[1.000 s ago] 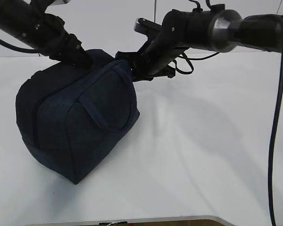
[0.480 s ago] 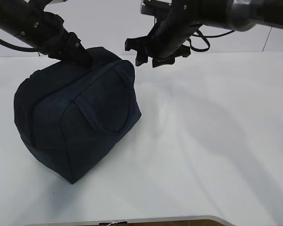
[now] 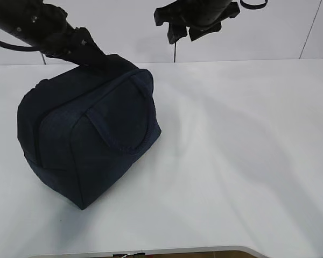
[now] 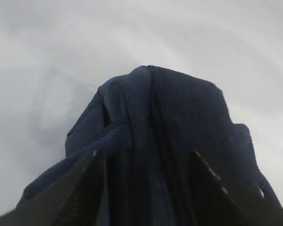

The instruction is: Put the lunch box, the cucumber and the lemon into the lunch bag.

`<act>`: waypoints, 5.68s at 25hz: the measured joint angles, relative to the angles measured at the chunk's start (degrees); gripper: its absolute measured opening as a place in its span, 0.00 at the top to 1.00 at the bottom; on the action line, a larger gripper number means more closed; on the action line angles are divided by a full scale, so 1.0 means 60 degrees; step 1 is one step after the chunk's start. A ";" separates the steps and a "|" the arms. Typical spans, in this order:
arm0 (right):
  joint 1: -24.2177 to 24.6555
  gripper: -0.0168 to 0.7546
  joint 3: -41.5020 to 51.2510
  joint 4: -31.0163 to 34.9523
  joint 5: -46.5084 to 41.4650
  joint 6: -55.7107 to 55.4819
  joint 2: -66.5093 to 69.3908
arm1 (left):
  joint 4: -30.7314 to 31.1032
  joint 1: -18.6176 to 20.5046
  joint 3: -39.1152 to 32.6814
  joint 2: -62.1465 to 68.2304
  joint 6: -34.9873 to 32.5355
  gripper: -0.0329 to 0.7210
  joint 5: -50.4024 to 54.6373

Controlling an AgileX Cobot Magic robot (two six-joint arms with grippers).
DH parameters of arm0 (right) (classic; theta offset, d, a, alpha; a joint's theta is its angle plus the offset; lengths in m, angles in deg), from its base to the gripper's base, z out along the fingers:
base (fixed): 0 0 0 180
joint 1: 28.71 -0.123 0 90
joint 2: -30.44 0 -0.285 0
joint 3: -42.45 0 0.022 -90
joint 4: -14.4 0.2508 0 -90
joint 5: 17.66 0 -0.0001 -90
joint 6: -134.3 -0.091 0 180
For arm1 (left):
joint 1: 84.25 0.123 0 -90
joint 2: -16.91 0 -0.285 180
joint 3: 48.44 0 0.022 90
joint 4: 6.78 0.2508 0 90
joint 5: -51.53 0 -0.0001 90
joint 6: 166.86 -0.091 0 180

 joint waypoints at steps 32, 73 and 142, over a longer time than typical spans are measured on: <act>0.0000 0.45 -0.0067 0.0530 -0.3512 0.1237 -0.1818 | 0.5450 0.0242 0.0000 -0.2885 0.5798 0.50 0.3537; -0.0015 0.45 1.1082 0.0898 -0.2392 0.2060 -1.5095 | 0.5204 0.0242 -0.5730 -1.4415 0.6236 0.64 0.3920; 0.4183 0.45 1.4517 -0.0037 -0.2493 0.1613 -1.9932 | 0.5120 0.3004 -0.9620 -1.7407 0.5998 0.64 0.2429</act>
